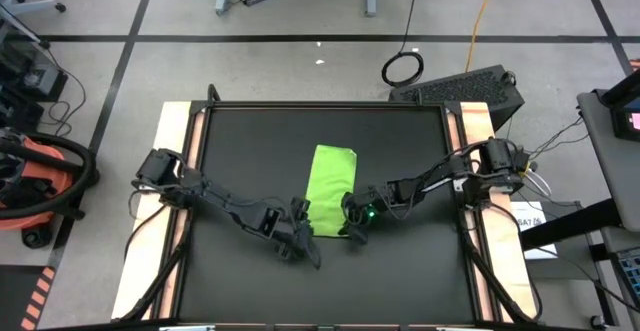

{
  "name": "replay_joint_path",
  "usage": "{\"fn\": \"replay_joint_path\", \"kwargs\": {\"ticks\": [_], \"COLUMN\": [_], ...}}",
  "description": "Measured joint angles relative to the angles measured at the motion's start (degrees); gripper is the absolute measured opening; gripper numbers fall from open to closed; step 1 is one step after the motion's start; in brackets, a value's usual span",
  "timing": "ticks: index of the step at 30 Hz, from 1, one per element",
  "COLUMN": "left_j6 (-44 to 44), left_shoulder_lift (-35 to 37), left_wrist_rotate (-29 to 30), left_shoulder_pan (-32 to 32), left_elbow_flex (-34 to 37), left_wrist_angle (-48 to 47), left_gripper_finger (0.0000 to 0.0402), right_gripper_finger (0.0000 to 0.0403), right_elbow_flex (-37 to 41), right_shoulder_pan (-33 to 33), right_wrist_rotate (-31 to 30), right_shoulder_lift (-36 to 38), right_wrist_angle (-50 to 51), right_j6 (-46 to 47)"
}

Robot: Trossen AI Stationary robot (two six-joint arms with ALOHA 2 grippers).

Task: Roll towel
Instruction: Roll the green microfiber towel

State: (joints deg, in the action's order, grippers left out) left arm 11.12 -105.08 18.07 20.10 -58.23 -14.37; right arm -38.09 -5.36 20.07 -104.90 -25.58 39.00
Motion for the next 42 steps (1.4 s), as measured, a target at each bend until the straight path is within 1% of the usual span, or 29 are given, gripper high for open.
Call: {"fn": "replay_joint_path", "kwargs": {"ticks": [3,8,14,20,24,27,29,31,34,36,37,40,42], "left_j6": [-2.0,-4.3,-6.0,-9.4,-9.4,-7.7,-7.2,-7.2,-7.1,-6.0,-5.6,-5.0,-5.2], "left_shoulder_lift": [0.0,0.0,0.0,0.1,0.2,0.2,0.1,-0.1,-0.1,-0.1,-0.1,0.0,0.1], "left_wrist_rotate": [2.9,4.9,5.0,6.1,5.6,6.1,6.0,5.9,4.0,1.5,0.3,-4.6,-8.3], "left_shoulder_pan": [0.8,2.7,4.8,3.6,3.3,3.1,2.7,2.0,0.7,0.0,-0.3,-1.7,-2.7], "left_elbow_flex": [0.3,0.4,0.4,3.8,5.0,5.2,5.3,5.3,5.3,5.3,5.3,5.2,5.2], "left_wrist_angle": [0.3,0.5,0.7,4.3,5.8,7.5,9.1,9.9,9.5,9.6,9.7,9.9,10.0], "left_gripper_finger": [0.0198,0.0198,0.0198,0.0198,0.0198,0.0195,0.0178,0.0148,0.008,0.0031,0.0018,0.0014,0.0013], "right_gripper_finger": [0.0006,0.0006,0.0006,0.0006,0.0006,0.0006,0.0006,0.0006,0.0006,0.0007,0.0007,0.0015,0.0032], "right_elbow_flex": [0.0,0.0,0.0,0.0,0.0,0.0,0.1,0.1,0.1,0.1,0.1,0.1,0.1], "right_shoulder_pan": [0.4,1.2,1.8,1.9,1.9,1.9,1.9,1.9,1.9,1.9,1.9,1.9,1.9], "right_wrist_rotate": [0.5,1.8,2.9,2.8,2.8,2.8,2.8,2.8,2.8,2.7,2.7,2.8,2.8], "right_shoulder_lift": [0.0,0.0,0.0,0.0,0.0,0.0,0.0,0.0,0.0,0.0,0.0,0.2,0.8], "right_wrist_angle": [0.2,0.3,0.2,0.2,0.2,0.1,0.1,0.1,0.1,0.1,0.1,0.1,0.3], "right_j6": [0.6,1.0,1.9,2.3,2.4,2.5,2.5,2.5,2.6,2.5,2.5,2.3,1.0]}}
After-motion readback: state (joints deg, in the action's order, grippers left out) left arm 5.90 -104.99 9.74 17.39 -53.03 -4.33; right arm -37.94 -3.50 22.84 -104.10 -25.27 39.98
